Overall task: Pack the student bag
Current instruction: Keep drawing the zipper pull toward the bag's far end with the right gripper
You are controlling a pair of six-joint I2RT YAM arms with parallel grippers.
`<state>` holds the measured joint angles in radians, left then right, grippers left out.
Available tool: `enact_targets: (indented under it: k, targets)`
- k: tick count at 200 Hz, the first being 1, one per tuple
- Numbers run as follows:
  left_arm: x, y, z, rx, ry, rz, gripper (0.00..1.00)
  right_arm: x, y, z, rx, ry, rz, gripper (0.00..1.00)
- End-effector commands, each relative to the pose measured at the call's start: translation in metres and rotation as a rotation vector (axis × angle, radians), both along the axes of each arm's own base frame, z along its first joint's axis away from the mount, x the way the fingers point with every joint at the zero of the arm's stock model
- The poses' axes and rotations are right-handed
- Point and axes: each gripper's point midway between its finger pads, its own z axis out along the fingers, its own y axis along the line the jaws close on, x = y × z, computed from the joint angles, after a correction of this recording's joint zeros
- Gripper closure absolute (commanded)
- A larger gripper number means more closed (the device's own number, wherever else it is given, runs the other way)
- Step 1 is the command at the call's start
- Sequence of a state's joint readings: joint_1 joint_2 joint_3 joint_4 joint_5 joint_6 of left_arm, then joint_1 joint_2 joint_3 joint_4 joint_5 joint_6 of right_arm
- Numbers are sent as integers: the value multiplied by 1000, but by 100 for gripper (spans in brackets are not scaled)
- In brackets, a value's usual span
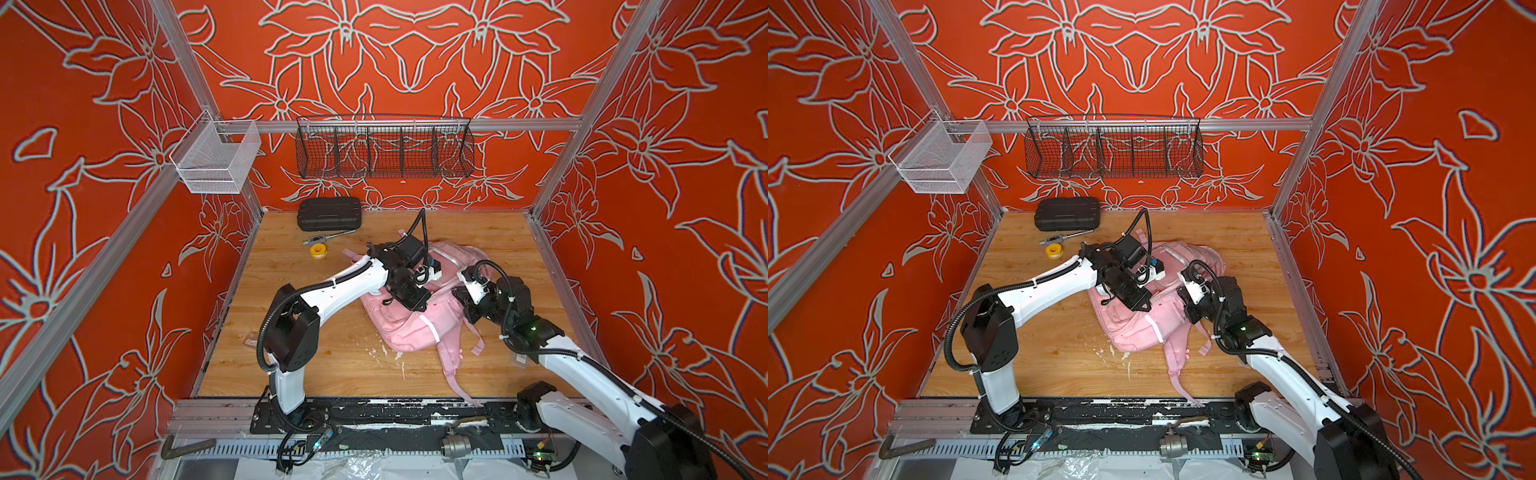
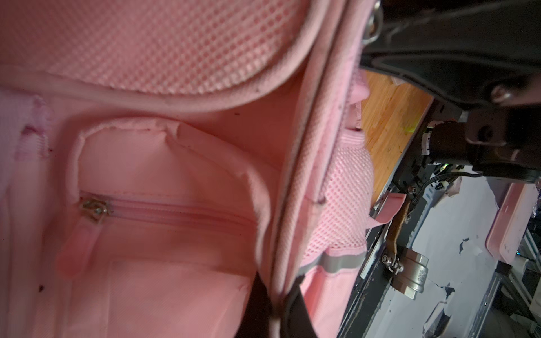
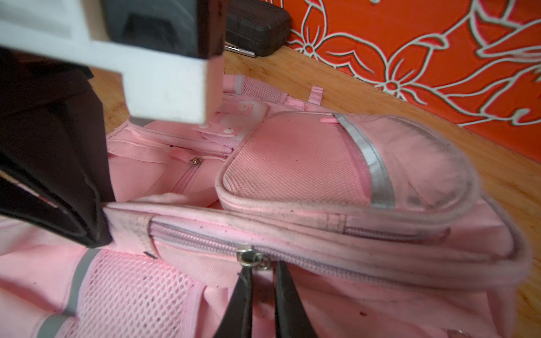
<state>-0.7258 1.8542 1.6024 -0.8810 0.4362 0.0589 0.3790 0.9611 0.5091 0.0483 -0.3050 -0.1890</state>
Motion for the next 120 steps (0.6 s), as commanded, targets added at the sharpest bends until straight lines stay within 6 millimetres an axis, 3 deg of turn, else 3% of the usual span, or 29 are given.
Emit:
enact_targets:
  k: [1,24,43,86,120]
  targets:
    - [-13,-1,36,-72,-27,-53,100,1,13,20,19,-56,91,85]
    - [-14,2,36,-60,-31,-57,100,0,11,15,-9,-48,92,70]
    - [-15,4,37,-55,-41,-65,100,-3,6,11,-41,-63,85,65]
    - [-18,5,47,-78,-81,-108,100,-4,-2,2,-17,-40,55,62]
    - [-22,10,46,-73,-119,-160,100,-15,12,10,39,-21,173,62]
